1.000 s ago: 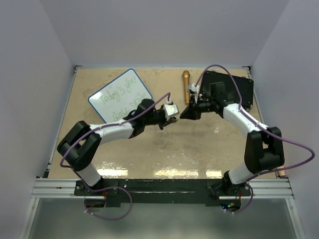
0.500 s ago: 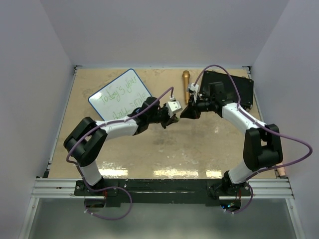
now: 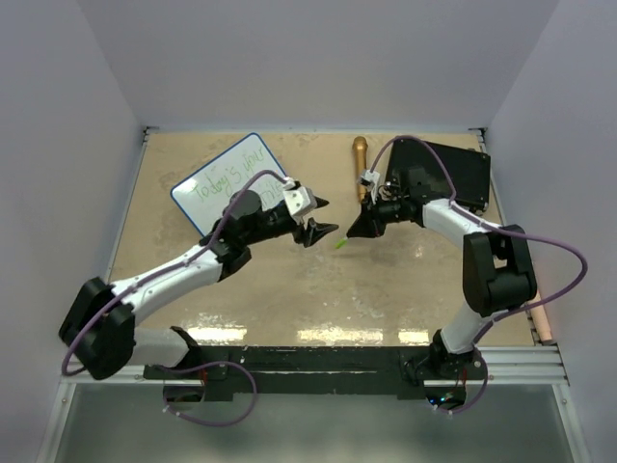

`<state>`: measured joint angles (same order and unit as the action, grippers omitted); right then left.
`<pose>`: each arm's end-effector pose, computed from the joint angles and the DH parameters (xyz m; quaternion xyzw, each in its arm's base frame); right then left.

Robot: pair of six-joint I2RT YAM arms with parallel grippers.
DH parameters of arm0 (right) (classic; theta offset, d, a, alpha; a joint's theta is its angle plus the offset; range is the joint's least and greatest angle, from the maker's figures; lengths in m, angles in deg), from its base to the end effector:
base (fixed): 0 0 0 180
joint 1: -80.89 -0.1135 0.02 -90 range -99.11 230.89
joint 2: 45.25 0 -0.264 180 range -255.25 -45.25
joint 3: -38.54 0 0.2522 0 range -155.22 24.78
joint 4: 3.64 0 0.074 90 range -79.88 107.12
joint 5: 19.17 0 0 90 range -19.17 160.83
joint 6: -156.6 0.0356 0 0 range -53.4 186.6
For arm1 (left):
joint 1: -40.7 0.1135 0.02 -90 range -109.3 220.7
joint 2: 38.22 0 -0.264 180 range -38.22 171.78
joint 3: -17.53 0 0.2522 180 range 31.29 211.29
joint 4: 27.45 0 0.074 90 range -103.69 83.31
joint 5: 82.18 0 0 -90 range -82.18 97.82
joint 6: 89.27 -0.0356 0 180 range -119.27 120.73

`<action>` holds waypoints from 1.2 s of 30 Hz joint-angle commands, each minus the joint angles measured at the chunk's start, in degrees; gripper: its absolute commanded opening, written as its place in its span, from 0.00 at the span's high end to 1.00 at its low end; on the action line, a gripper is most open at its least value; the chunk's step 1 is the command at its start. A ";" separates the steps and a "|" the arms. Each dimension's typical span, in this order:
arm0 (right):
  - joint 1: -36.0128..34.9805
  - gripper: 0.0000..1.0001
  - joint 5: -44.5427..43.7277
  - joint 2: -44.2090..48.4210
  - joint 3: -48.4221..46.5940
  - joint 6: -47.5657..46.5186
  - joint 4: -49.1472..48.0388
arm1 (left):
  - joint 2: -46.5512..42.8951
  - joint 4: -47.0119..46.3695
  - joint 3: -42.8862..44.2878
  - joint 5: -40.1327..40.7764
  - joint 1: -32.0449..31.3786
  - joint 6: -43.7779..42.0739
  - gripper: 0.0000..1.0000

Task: Write a sentence on the whiteboard
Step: Close the whiteboard marker at the center of the board, then place the whiteboard marker at the center of the board, then reset both arms

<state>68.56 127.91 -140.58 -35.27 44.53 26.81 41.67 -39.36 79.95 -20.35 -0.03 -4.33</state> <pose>0.3225 0.1011 0.2103 -0.3943 0.7474 0.4258 0.3235 0.2309 -0.2210 0.2875 0.4301 0.5981 -0.3712 0.5653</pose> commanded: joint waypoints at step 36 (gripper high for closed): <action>7.07 0.01 -51.00 38.29 -13.23 19.33 -1.58 | -42.37 47.20 12.77 32.56 16.56 20.53 0.00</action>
<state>75.68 86.64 -101.21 -43.77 55.64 25.43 -0.60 3.89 89.13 9.36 16.28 18.88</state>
